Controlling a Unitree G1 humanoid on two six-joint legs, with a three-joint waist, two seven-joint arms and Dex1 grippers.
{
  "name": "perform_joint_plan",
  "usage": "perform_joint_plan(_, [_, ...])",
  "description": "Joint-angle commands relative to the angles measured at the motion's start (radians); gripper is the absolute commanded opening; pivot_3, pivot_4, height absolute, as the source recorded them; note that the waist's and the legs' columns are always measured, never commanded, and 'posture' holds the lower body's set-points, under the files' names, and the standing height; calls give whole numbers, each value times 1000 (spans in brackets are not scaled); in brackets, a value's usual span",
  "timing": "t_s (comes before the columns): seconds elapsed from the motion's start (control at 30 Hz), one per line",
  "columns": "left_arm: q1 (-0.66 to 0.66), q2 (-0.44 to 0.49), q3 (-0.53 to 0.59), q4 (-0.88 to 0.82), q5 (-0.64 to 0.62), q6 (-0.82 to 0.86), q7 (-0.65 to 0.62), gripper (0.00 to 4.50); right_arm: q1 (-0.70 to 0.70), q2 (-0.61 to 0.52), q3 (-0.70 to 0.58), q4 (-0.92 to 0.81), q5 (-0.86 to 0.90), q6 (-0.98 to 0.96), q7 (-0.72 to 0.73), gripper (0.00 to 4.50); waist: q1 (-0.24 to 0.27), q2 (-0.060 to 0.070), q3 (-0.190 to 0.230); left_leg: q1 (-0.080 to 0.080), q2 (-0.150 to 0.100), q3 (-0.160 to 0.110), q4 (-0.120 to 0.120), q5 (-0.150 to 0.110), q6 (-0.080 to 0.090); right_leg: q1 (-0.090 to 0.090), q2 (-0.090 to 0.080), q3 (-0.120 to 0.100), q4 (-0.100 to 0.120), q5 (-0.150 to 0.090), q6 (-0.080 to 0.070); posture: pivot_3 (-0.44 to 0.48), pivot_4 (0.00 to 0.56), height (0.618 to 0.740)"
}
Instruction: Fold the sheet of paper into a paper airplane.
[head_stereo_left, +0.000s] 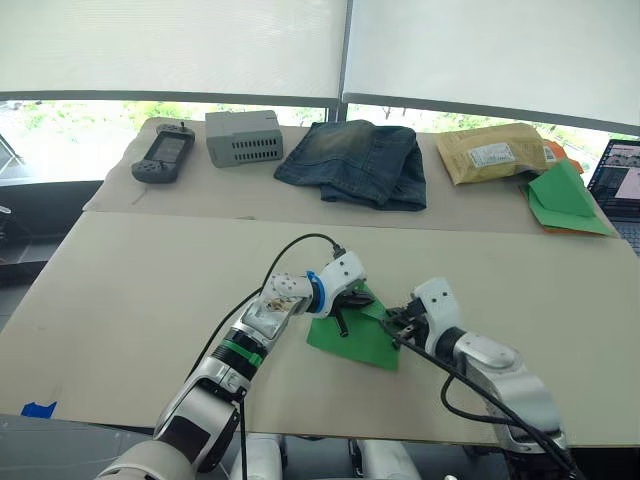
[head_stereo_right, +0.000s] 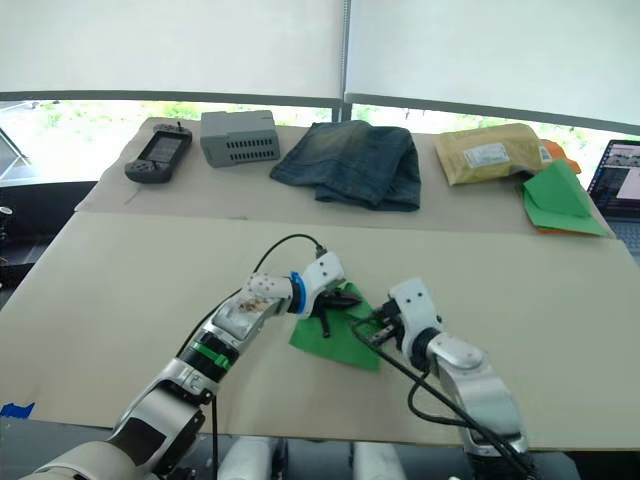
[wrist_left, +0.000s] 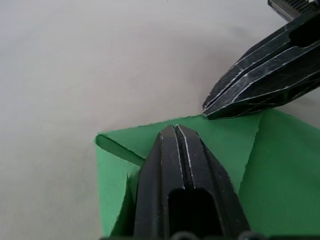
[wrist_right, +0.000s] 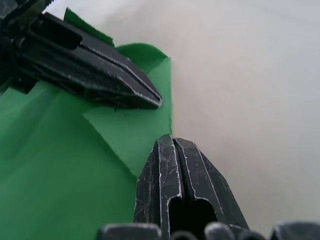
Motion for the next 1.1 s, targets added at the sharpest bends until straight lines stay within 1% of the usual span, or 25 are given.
perform_joint_plan(0.03, [19,10,-22,42,35,25,9,0,70,-36,-8,-43,21,18,0,46,0,0,-1,0,0,0,0,0,0,0,0,0,0,0,0,0,150,734])
perform_joint_plan(0.23, [8,0,-27,66,37,13,2,0,161,-79,-34,-97,38,13,-7,46,1,-2,-2,0,0,0,0,0,0,0,0,0,0,-1,0,0,150,734])
perform_joint_plan(0.3, [8,-1,-28,66,37,12,1,0,153,-79,-54,-104,51,3,-12,46,1,-2,-3,0,0,0,0,0,0,1,0,0,-1,-1,0,0,150,734])
perform_joint_plan(0.37, [10,-1,-29,62,36,13,-2,0,109,-49,-84,-125,101,-34,-5,46,0,-2,-3,0,0,-1,0,0,0,1,0,0,-1,-1,0,0,150,734])
perform_joint_plan(0.47, [12,2,-30,59,36,13,-6,0,45,-26,-74,-168,147,-85,7,46,-4,-1,-2,0,0,-1,0,0,0,0,0,0,0,-1,0,0,150,734])
perform_joint_plan(0.6, [7,4,-25,65,37,9,-5,0,-38,-26,-11,-111,116,-84,-23,46,-3,-1,-2,-1,0,-1,0,0,0,0,0,0,-1,-1,0,0,150,734])
perform_joint_plan(0.7, [-1,5,-22,64,38,10,-4,0,-56,-16,47,-52,88,-78,-53,46,-3,-1,-2,-1,0,-1,0,0,0,0,0,0,-1,-1,0,0,150,734])
perform_joint_plan(0.87, [-24,4,-9,69,35,6,2,0,-35,-5,107,11,48,-114,-97,46,-2,-1,-2,-2,0,-1,0,0,0,-1,0,0,-1,-1,0,0,150,734])
perform_joint_plan(1.1, [-45,-23,8,61,8,1,-1,0,-13,-7,134,51,51,-51,-114,46,-4,-1,-2,-1,0,-2,0,0,0,-1,0,0,-1,-1,0,0,150,734])
